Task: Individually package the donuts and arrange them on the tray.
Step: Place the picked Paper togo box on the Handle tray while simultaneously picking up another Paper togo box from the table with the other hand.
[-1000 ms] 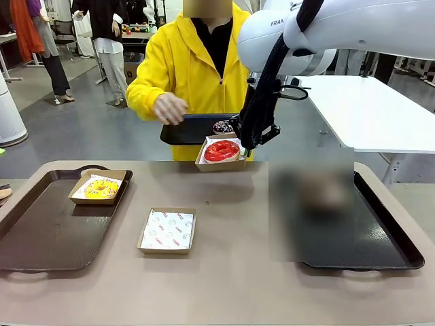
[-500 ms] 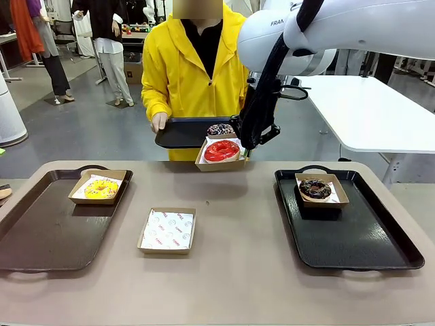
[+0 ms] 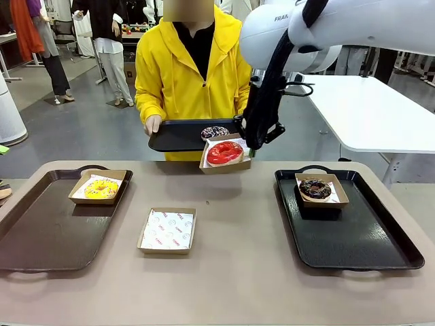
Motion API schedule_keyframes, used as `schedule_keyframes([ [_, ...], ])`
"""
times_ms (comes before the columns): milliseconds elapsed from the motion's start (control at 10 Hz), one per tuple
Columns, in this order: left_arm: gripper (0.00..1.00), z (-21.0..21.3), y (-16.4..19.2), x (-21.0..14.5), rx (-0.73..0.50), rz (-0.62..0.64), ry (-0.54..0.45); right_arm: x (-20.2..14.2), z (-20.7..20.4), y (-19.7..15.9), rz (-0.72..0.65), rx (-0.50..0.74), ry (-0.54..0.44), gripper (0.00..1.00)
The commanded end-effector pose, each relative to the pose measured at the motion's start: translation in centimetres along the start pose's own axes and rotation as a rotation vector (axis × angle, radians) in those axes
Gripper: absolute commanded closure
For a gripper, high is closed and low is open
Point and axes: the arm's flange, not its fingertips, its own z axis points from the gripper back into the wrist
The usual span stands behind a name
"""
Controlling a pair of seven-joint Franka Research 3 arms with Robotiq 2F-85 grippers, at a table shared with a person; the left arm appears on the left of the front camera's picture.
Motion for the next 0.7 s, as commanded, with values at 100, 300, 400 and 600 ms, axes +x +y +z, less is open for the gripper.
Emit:
schedule_keyframes([
  [100,0.00,-2.4,-6.7,-0.6,0.166,-0.054,0.129,-5.8,2.2,-6.7,0.084,-0.079,-0.001,0.99],
  [300,0.00,-6.6,-11.6,-1.1,0.298,-0.081,0.207,-7.7,1.8,-11.4,0.059,-0.074,0.001,0.99],
  [400,0.00,-8.8,-13.9,-1.2,0.369,-0.101,0.225,-8.4,1.4,-13.6,0.053,-0.088,0.000,0.99],
  [600,0.00,-13.7,-17.6,-1.4,0.501,-0.136,0.250,-9.0,0.1,-18.0,0.028,-0.051,-0.032,0.99],
])
